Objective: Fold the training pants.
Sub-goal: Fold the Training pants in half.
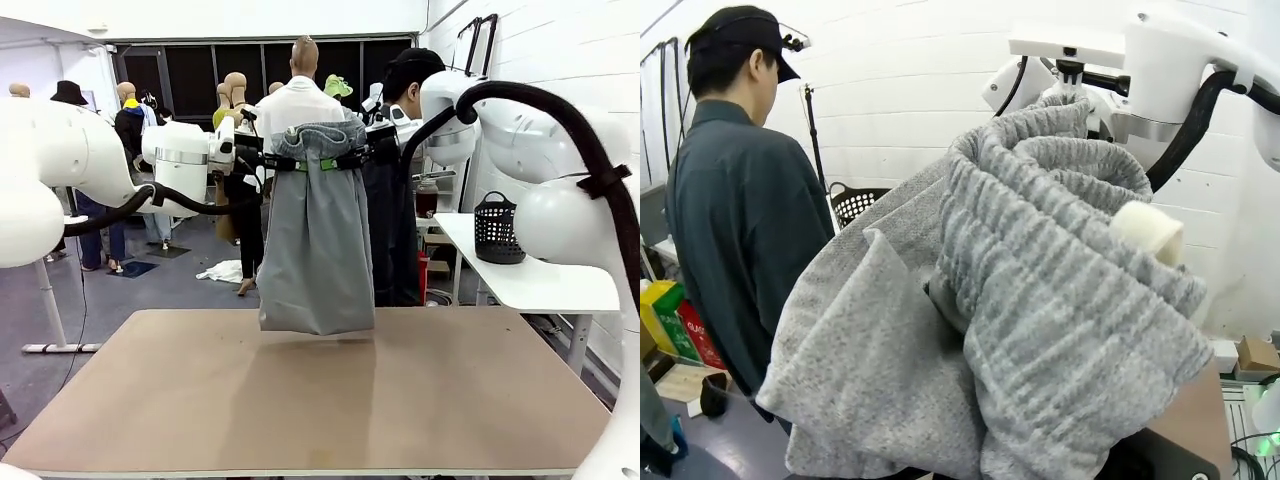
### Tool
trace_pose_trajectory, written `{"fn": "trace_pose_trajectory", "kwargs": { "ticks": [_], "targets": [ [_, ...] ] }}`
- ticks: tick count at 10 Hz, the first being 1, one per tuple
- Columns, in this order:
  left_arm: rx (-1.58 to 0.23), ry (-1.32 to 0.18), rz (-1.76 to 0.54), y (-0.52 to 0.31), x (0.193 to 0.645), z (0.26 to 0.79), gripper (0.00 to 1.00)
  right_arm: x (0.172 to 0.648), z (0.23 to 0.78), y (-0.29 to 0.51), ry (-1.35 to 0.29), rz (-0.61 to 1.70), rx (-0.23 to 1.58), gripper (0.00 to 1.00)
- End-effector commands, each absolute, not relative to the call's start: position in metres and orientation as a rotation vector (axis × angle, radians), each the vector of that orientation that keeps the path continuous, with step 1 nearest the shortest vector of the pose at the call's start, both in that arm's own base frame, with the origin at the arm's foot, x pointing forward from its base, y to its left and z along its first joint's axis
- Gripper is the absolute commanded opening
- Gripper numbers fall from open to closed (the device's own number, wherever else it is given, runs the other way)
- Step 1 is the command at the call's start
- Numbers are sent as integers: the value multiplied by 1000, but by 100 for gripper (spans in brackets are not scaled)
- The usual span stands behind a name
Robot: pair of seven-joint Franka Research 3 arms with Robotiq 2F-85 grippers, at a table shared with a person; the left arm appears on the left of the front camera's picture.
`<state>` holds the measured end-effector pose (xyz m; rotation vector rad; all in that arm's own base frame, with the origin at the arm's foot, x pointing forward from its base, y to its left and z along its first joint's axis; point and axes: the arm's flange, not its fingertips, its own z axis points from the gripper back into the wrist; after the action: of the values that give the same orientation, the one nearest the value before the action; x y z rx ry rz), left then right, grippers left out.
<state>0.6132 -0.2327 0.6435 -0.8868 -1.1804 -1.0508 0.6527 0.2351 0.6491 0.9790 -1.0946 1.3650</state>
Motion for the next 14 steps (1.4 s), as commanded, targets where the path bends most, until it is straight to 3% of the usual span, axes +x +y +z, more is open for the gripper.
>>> {"fn": "trace_pose_trajectory", "kwargs": {
  "ticks": [1,5,11,14],
  "targets": [
    [-897,-1145,-1002,-235,635,644,0,664,643,245,-1074,1330,990,0],
    [-951,-1102,-943,-221,646,615,0,642,596,227,-1043,1242,1064,0],
    [-1089,-868,-864,-201,566,580,0,581,569,224,-875,1114,1232,0],
    [-1153,-812,-789,-184,541,538,0,562,526,216,-794,1028,1272,0]
  ]
}}
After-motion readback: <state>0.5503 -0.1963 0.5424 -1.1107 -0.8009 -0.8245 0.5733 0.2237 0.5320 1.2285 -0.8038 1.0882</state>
